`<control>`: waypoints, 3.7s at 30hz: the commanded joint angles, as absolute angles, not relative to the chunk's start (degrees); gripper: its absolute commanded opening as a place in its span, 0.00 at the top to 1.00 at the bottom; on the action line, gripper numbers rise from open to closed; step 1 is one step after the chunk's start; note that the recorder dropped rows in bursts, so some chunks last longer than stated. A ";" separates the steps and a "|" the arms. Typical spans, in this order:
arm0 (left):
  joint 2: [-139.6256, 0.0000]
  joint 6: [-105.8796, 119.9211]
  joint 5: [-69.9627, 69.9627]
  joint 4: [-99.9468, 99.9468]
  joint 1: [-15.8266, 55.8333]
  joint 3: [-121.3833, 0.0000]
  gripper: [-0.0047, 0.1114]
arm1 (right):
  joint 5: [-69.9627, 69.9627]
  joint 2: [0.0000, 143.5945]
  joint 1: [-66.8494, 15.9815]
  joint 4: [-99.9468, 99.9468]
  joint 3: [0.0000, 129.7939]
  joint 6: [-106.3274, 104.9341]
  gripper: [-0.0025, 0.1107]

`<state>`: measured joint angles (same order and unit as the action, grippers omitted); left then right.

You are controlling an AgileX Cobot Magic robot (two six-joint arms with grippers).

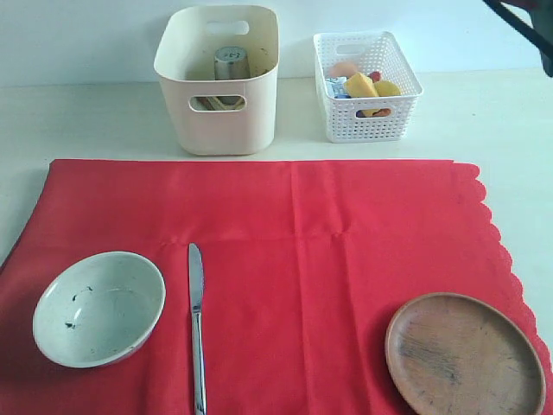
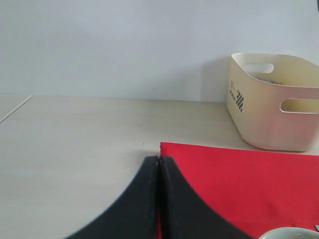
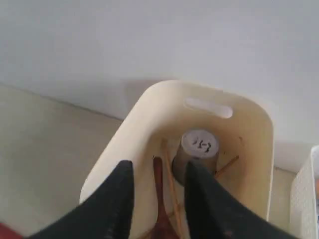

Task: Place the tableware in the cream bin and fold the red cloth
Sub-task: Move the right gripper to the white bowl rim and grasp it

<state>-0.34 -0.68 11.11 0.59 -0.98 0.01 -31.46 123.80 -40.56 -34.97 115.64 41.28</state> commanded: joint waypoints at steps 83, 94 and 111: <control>0.00 -0.67 11.26 0.58 -0.65 0.00 0.94 | -47.04 132.75 -55.62 5.56 104.45 -13.92 0.46; 0.00 -0.67 11.26 0.58 -0.65 0.00 0.94 | -47.08 133.84 -55.62 5.56 104.45 -13.92 0.54; 0.00 -0.67 11.26 0.58 -0.65 0.00 0.94 | -49.73 133.60 -55.62 5.56 104.45 -13.82 0.96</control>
<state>-0.34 -0.68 11.11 0.59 -0.98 0.01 -48.90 133.65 -55.61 6.68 104.72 -13.60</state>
